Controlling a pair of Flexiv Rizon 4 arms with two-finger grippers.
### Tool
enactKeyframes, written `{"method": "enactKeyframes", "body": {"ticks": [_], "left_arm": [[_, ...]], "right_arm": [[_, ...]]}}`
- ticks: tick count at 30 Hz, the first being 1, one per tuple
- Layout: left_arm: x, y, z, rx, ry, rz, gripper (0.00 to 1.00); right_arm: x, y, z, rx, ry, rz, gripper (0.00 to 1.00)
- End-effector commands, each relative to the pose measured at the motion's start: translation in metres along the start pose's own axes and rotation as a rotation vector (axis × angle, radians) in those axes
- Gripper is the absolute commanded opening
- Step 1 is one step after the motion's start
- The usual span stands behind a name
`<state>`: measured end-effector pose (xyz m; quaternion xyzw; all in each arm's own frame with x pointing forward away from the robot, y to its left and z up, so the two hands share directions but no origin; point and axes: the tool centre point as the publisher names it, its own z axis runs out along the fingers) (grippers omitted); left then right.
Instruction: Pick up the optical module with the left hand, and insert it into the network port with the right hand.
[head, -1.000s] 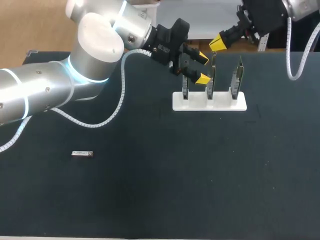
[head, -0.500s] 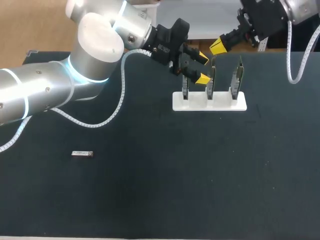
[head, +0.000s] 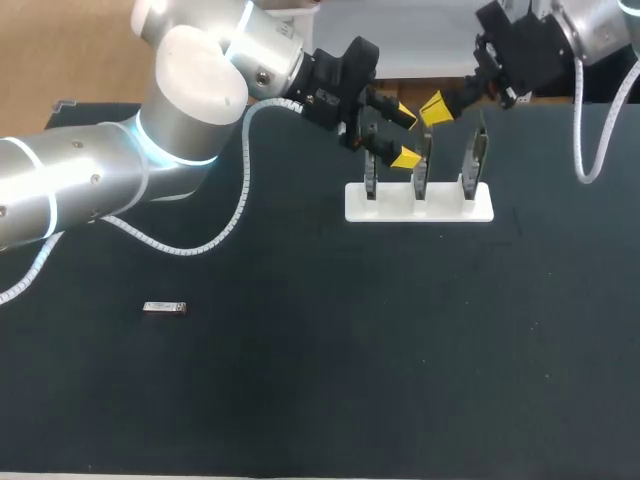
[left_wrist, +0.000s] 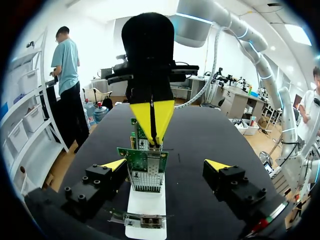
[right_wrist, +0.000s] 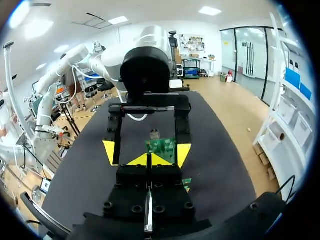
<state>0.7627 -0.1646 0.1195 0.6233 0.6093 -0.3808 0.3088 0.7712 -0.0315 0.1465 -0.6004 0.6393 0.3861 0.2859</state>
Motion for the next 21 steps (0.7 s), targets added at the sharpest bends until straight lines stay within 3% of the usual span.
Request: {"method": "enactKeyframes", "body": {"ticks": [1,14,21], "left_arm": [[-0.0006,0.0018,-0.0002,0.004,0.004,0.0,1.0],[-0.0006,0.0018,-0.0002,0.004,0.004,0.0,1.0],[-0.0006,0.0018,-0.0002,0.004,0.004,0.0,1.0]], "right_arm": [[0.0056,-0.0016,0.0033,-0.007,-0.002,0.007,0.0],[0.0123,-0.0031,0.0079,-0.019,0.0,0.02,0.0],[0.0044,-0.0038,0.001,-0.008,-0.029,0.013,0.0]]}}
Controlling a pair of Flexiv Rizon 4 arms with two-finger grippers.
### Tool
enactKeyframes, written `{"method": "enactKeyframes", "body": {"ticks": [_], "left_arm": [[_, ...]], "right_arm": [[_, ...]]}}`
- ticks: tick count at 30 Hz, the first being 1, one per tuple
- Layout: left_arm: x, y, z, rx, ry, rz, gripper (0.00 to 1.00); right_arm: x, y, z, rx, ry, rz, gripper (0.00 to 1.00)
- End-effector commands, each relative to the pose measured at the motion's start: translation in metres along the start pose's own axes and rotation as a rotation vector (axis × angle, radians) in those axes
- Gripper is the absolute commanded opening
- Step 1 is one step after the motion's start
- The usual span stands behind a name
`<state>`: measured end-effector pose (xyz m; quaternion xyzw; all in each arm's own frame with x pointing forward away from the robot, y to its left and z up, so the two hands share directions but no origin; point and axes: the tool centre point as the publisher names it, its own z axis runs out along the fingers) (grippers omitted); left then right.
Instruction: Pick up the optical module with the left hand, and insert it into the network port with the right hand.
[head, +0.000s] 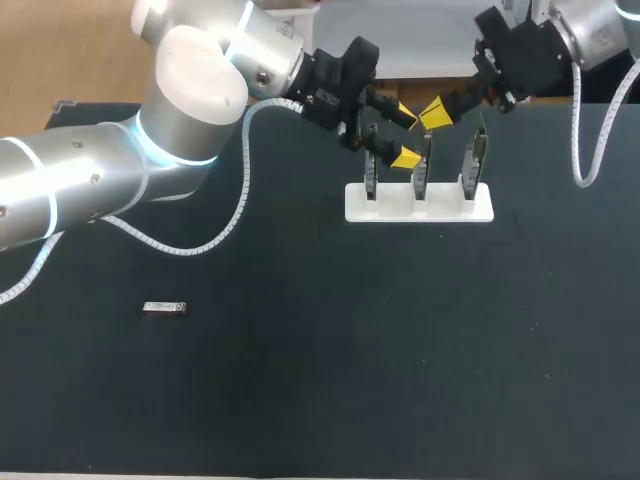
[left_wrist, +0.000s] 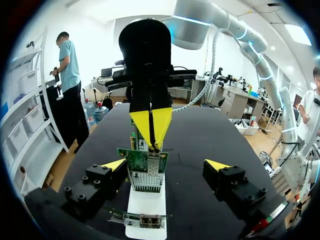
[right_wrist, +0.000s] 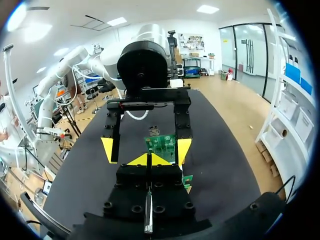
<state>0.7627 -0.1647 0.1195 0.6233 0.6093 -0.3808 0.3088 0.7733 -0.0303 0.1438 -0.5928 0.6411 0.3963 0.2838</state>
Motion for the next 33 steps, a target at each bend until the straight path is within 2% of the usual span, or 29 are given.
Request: {"method": "enactKeyframes", "body": {"ticks": [1,8,13,20,24,33], "left_arm": [[-0.001,0.002,0.0,0.004,0.004,0.0,1.0],[-0.001,0.002,0.0,0.004,0.004,0.0,1.0],[-0.001,0.002,0.0,0.004,0.004,0.0,1.0],[-0.001,0.002,0.0,0.004,0.004,0.0,1.0],[-0.001,0.002,0.0,0.004,0.004,0.0,1.0],[-0.001,0.002,0.0,0.004,0.004,0.0,1.0]], "right_arm": [[0.001,-0.001,-0.003,0.0,-0.023,-0.011,0.0],[-0.01,0.0,-0.016,-0.008,-0.057,-0.03,0.0],[-0.013,0.004,-0.041,-0.006,-0.11,-0.04,0.0],[-0.001,0.014,-0.069,-0.034,-0.087,-0.078,0.0],[0.006,0.023,-0.079,-0.078,-0.069,-0.095,0.0],[0.028,0.03,-0.094,-0.115,-0.04,-0.084,0.0]]}}
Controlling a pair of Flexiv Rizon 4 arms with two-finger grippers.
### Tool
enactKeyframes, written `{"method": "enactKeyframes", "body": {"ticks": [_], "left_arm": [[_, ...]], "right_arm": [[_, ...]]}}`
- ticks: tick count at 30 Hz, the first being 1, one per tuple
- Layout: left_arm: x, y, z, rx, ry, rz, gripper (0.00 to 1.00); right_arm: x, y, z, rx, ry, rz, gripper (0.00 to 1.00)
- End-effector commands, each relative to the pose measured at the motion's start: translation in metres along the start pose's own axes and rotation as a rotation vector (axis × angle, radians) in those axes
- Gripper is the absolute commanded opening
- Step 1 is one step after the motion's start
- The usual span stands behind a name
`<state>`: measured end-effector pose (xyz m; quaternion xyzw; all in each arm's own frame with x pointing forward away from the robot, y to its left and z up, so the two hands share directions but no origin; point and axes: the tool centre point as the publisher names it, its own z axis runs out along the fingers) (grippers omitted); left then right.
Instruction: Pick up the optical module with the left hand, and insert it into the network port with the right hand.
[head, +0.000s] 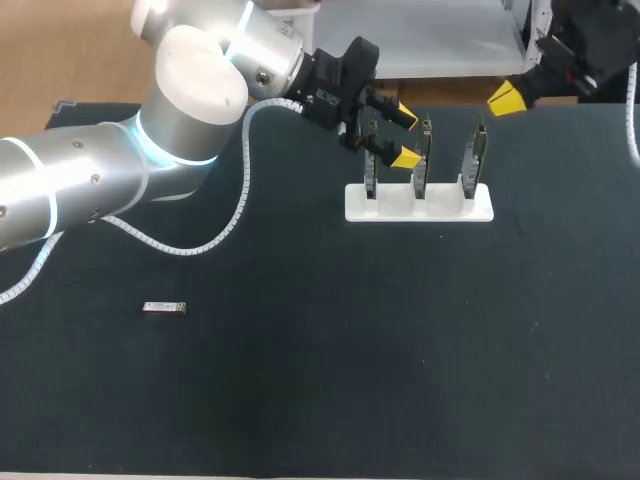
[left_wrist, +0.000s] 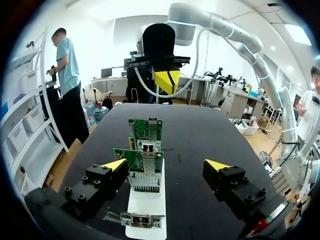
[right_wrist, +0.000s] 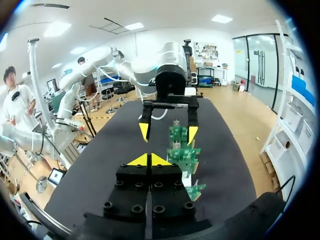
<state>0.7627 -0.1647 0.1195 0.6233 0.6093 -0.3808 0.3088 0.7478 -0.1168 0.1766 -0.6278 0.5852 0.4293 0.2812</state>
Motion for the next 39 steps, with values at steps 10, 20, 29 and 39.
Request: {"method": "enactKeyframes", "body": {"ticks": [10,20,29,39], "left_arm": [[-0.001,0.002,0.0,0.004,0.004,0.0,1.0],[-0.001,0.002,0.0,0.004,0.004,0.0,1.0],[-0.001,0.002,0.0,0.004,0.004,0.0,1.0],[-0.001,0.002,0.0,0.004,0.004,0.0,1.0]], "right_arm": [[0.023,0.001,-0.015,0.097,0.085,0.043,0.0],[0.028,-0.001,-0.013,0.164,0.084,0.067,0.0],[0.028,-0.007,-0.014,0.209,0.07,0.083,0.0],[0.027,-0.012,-0.012,0.205,0.064,0.08,0.0]]}}
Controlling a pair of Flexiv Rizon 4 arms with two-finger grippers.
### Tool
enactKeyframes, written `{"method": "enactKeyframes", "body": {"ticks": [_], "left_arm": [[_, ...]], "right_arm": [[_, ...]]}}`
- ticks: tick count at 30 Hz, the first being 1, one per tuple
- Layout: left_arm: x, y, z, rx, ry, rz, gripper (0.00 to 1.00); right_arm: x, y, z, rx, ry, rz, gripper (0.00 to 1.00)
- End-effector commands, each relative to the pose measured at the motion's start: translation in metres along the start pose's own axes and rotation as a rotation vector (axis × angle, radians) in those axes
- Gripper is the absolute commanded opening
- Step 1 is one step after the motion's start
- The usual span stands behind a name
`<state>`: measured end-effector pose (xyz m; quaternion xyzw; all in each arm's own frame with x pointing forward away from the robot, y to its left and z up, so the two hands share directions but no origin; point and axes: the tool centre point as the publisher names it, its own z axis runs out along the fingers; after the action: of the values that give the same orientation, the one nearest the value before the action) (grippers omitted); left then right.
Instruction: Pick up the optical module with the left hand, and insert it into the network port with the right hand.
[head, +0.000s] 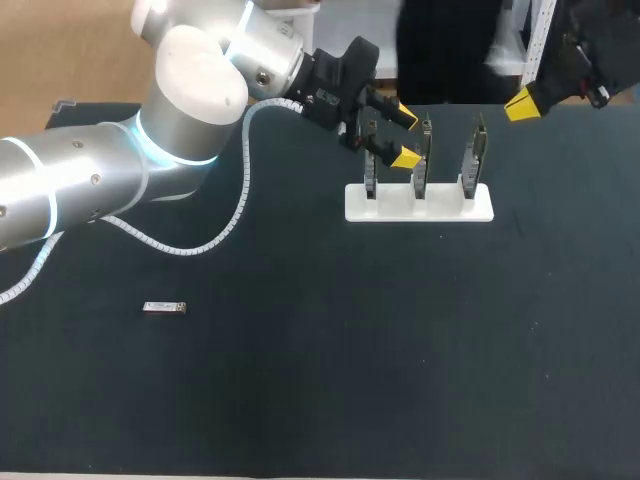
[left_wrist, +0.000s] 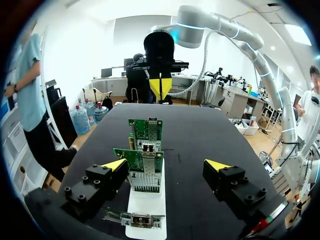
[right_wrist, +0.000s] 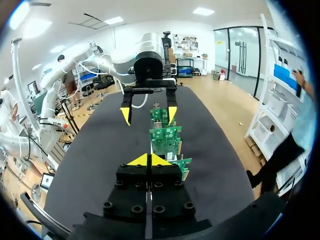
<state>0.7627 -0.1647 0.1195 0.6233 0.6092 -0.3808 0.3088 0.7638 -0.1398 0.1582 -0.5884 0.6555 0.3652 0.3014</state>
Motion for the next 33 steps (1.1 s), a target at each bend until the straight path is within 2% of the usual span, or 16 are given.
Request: {"method": "enactKeyframes", "body": {"ticks": [1,26,27,28,33], "left_arm": [[-0.001,0.002,0.0,0.004,0.004,0.0,1.0],[-0.001,0.002,0.0,0.004,0.004,0.0,1.0],[-0.001,0.002,0.0,0.004,0.004,0.0,1.0],[-0.001,0.002,0.0,0.004,0.004,0.0,1.0],[-0.001,0.002,0.0,0.004,0.004,0.0,1.0]], "right_arm": [[0.0,0.003,0.002,0.021,0.0,-0.001,0.0],[-0.001,-0.007,0.005,0.033,0.013,0.007,0.0],[-0.001,-0.007,0.005,0.033,0.013,0.007,0.81],[-0.001,-0.007,0.005,0.033,0.013,0.007,1.0],[-0.001,-0.007,0.005,0.033,0.013,0.007,1.0]]}}
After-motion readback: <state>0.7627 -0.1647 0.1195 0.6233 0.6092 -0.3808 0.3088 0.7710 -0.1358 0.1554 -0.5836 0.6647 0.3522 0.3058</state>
